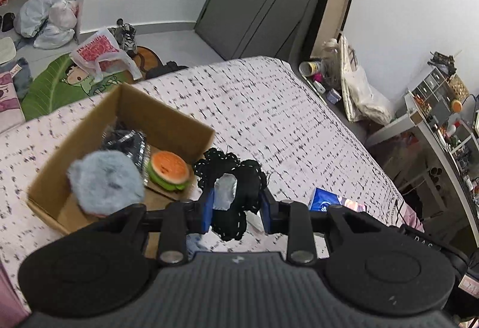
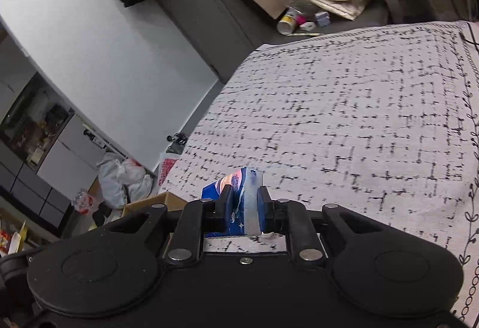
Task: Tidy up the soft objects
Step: 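Carry the black lace item and tissue pack over the box with both tools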
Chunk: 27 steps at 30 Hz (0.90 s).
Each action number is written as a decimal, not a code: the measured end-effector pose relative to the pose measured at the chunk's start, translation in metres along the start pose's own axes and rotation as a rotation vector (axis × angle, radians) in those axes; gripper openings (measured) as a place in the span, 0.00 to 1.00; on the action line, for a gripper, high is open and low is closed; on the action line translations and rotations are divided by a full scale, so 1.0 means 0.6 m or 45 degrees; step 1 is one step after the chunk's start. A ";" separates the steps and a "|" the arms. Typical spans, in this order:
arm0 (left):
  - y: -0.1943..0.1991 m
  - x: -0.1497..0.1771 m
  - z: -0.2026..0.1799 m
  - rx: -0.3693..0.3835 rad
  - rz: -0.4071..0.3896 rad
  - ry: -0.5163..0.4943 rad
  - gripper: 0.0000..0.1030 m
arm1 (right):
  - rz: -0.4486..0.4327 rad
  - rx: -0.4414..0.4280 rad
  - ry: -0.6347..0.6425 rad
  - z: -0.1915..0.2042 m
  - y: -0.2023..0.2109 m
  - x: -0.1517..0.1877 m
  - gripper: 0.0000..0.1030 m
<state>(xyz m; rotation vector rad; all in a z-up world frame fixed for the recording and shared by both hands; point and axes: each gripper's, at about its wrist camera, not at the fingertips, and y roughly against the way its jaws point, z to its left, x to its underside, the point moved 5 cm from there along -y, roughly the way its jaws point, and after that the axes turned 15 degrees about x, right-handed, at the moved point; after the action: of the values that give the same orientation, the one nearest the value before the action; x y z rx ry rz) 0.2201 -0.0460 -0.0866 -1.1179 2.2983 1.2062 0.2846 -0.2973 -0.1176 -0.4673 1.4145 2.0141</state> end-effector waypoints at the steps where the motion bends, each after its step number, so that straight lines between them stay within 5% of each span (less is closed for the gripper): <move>1: 0.004 -0.004 0.004 -0.002 -0.007 0.001 0.30 | -0.003 -0.006 0.007 0.006 0.001 0.000 0.16; 14: 0.050 -0.049 0.080 -0.064 -0.083 0.019 0.30 | 0.001 -0.048 0.092 0.079 -0.006 0.025 0.16; 27: 0.079 -0.052 0.168 -0.137 -0.037 0.096 0.30 | 0.012 -0.091 0.232 0.180 -0.008 0.063 0.16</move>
<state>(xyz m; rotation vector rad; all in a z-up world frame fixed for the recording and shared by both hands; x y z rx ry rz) 0.1965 0.0661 -0.1023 -1.2498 2.2871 1.3123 0.2667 -0.1852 -0.1048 -0.6914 1.4564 2.0790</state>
